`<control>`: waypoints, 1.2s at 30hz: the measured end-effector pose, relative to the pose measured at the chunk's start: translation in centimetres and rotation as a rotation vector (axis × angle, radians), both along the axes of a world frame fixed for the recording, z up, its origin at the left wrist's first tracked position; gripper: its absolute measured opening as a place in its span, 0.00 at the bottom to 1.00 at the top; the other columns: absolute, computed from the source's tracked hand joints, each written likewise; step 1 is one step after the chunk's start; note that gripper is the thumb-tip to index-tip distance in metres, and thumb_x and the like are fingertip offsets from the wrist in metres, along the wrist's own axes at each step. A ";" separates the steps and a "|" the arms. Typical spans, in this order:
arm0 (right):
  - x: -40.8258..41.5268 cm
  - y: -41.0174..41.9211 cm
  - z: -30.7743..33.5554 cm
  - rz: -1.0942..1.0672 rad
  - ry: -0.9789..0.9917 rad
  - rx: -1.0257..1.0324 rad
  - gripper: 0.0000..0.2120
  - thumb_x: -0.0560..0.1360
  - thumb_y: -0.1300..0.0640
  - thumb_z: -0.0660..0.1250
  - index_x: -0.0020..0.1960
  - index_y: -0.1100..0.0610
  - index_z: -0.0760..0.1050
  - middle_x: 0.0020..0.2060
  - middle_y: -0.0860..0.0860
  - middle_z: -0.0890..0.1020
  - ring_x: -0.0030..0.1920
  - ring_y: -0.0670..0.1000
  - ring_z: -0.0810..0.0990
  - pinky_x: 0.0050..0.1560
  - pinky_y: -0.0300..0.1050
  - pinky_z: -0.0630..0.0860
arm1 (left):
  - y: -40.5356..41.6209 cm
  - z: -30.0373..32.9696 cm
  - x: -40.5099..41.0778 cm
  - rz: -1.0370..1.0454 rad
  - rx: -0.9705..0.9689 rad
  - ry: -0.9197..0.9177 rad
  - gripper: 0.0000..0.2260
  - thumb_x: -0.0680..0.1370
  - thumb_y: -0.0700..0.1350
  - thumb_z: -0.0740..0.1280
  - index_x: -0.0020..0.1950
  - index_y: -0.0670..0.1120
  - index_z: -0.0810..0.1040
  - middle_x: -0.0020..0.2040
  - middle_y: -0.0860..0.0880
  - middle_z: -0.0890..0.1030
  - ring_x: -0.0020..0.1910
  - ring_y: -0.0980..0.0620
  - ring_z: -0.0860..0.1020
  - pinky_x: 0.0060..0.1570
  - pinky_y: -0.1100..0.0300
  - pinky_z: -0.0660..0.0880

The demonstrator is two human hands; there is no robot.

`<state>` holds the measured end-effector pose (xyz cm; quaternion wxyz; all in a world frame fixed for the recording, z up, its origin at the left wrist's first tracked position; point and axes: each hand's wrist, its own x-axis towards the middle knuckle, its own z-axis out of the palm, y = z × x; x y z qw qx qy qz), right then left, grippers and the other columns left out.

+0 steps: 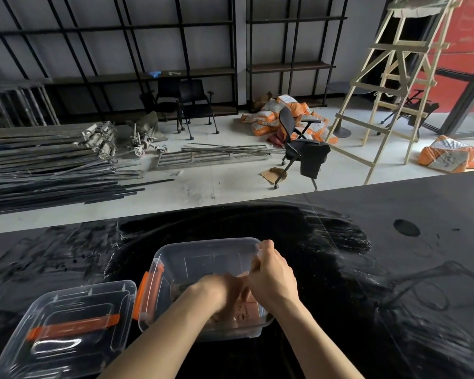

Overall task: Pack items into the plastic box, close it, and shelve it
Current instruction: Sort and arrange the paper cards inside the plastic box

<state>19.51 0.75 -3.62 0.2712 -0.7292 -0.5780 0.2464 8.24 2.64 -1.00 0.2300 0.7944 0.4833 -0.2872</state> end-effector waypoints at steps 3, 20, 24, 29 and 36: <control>0.0 0.1 0.0 -0.002 -0.003 -0.006 0.11 0.78 0.57 0.57 0.59 0.55 0.68 0.54 0.53 0.80 0.52 0.58 0.79 0.44 0.49 0.70 | -0.4 0.2 -0.1 -0.022 0.022 -0.023 0.29 0.75 0.38 0.70 0.74 0.47 0.64 0.54 0.43 0.78 0.51 0.44 0.77 0.48 0.54 0.72; -0.3 0.1 0.1 -0.016 -0.034 0.006 0.16 0.82 0.43 0.52 0.59 0.54 0.68 0.56 0.54 0.81 0.54 0.58 0.80 0.46 0.52 0.73 | -0.7 -0.9 -0.1 -0.233 0.263 0.026 0.18 0.79 0.44 0.66 0.68 0.41 0.70 0.55 0.41 0.82 0.54 0.41 0.81 0.47 0.51 0.74; -0.1 0.1 0.2 0.028 -0.078 -0.023 0.20 0.81 0.40 0.52 0.62 0.55 0.68 0.60 0.55 0.80 0.57 0.58 0.79 0.50 0.53 0.74 | -0.7 0.1 -0.7 -0.082 0.294 -0.081 0.14 0.75 0.46 0.72 0.60 0.49 0.78 0.55 0.47 0.83 0.57 0.45 0.81 0.56 0.52 0.75; 0.3 -0.1 0.3 0.026 -0.179 0.064 0.26 0.82 0.40 0.50 0.72 0.55 0.66 0.63 0.56 0.76 0.61 0.58 0.76 0.51 0.52 0.75 | -0.4 0.4 -3.7 -0.167 0.565 -0.132 0.11 0.78 0.49 0.68 0.60 0.55 0.81 0.59 0.48 0.78 0.58 0.47 0.75 0.60 0.52 0.73; 0.0 -0.1 0.2 0.051 -0.214 0.126 0.22 0.84 0.48 0.49 0.75 0.53 0.64 0.65 0.53 0.77 0.62 0.55 0.76 0.53 0.49 0.75 | -1.0 -0.1 -7.9 -0.079 0.588 -0.144 0.09 0.77 0.45 0.67 0.54 0.51 0.83 0.59 0.50 0.79 0.56 0.47 0.78 0.56 0.52 0.76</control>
